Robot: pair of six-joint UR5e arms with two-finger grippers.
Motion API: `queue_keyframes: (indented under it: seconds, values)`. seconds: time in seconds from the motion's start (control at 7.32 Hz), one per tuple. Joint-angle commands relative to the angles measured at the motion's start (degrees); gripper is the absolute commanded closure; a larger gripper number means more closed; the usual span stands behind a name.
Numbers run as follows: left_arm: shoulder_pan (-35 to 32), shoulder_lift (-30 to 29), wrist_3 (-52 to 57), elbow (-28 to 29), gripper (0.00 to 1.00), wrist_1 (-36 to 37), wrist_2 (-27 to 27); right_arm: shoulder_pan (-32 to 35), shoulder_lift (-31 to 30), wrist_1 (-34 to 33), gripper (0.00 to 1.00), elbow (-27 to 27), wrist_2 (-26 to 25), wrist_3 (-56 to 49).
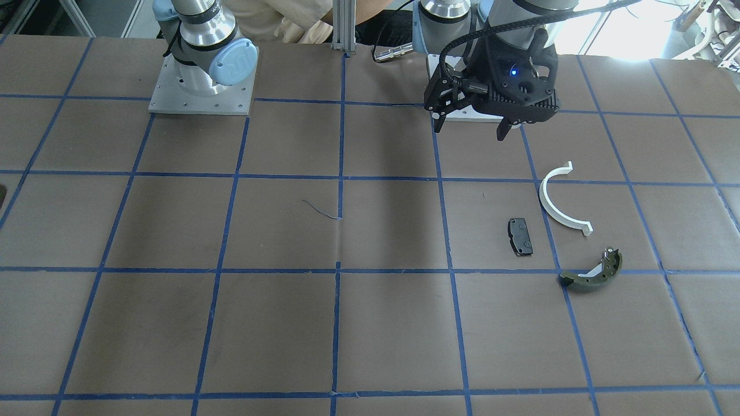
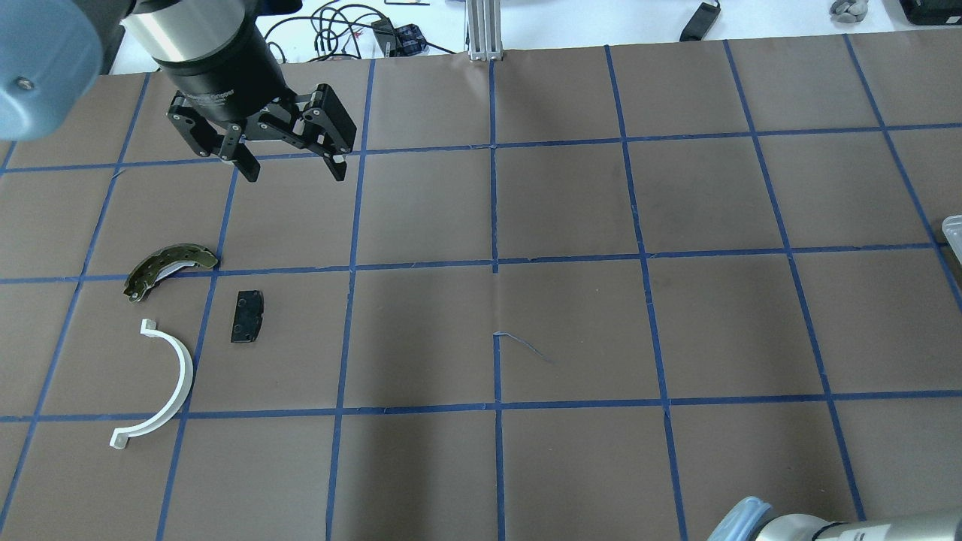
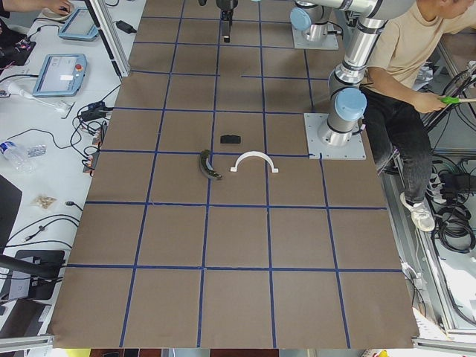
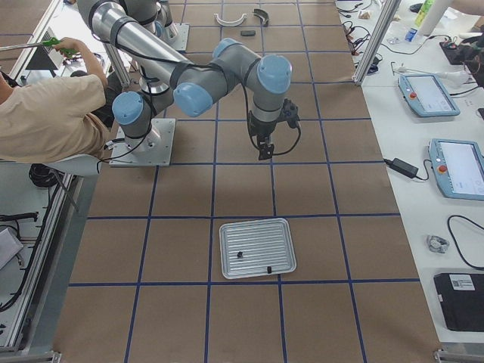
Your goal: Place bearing gear from tray to pile
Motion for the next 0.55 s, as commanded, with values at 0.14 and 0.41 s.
queue_keyframes:
  seconds: [0.14,0.41]
  values:
    - [-0.01,-0.07,0.00,-0.05,0.00,0.00,-0.18,-7.07,8.57,-11.89,0.00,0.14,-3.83,-5.50]
    - [-0.01,-0.07,0.00,-0.05,0.00,0.00,0.00,-7.77,12.52,-17.27,0.00,2.23,-5.08,-6.47]
